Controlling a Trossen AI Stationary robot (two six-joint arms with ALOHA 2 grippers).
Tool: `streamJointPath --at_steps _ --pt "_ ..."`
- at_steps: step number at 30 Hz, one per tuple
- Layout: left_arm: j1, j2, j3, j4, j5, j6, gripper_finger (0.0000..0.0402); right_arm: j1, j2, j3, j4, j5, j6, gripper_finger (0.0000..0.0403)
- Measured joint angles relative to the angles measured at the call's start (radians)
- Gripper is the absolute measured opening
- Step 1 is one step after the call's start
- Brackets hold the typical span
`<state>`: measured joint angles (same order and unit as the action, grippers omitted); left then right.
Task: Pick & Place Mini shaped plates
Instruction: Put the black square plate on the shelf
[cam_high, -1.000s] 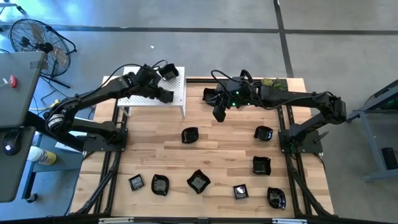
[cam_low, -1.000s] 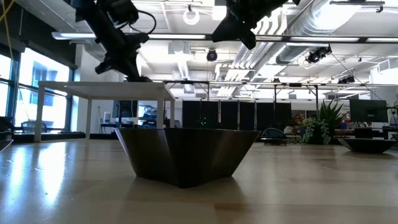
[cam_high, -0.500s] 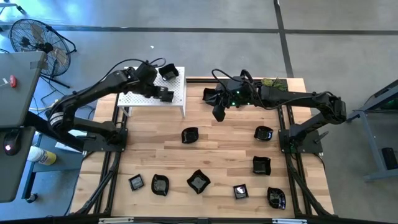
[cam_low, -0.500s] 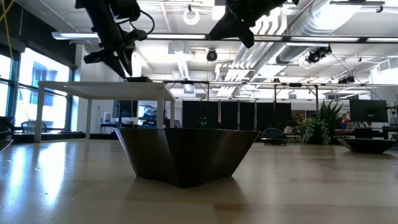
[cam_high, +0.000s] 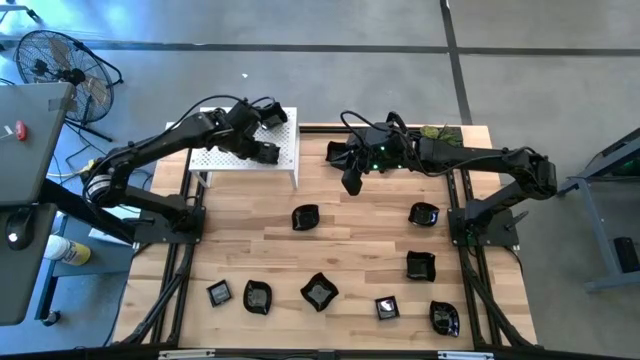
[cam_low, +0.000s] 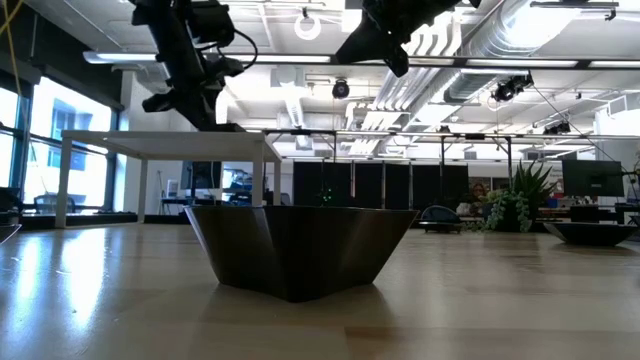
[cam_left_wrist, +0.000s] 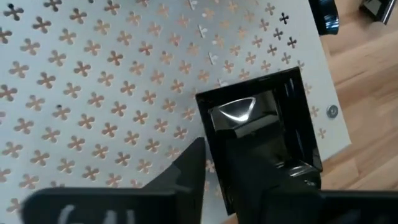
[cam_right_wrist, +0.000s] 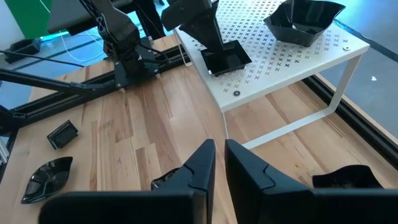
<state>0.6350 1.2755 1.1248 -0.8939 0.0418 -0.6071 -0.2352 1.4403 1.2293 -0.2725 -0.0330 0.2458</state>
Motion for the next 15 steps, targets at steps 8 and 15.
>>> streamJointPath --at_steps 8,15 --pt "0.001 -0.005 0.026 -0.018 0.006 0.000 0.0009 0.000 0.000 0.000 0.000 0.000 0.000 0.0031" --pt "0.133 -0.040 0.123 -0.144 0.014 0.056 0.0002 0.000 0.000 -0.001 0.000 0.000 0.000 0.0033"
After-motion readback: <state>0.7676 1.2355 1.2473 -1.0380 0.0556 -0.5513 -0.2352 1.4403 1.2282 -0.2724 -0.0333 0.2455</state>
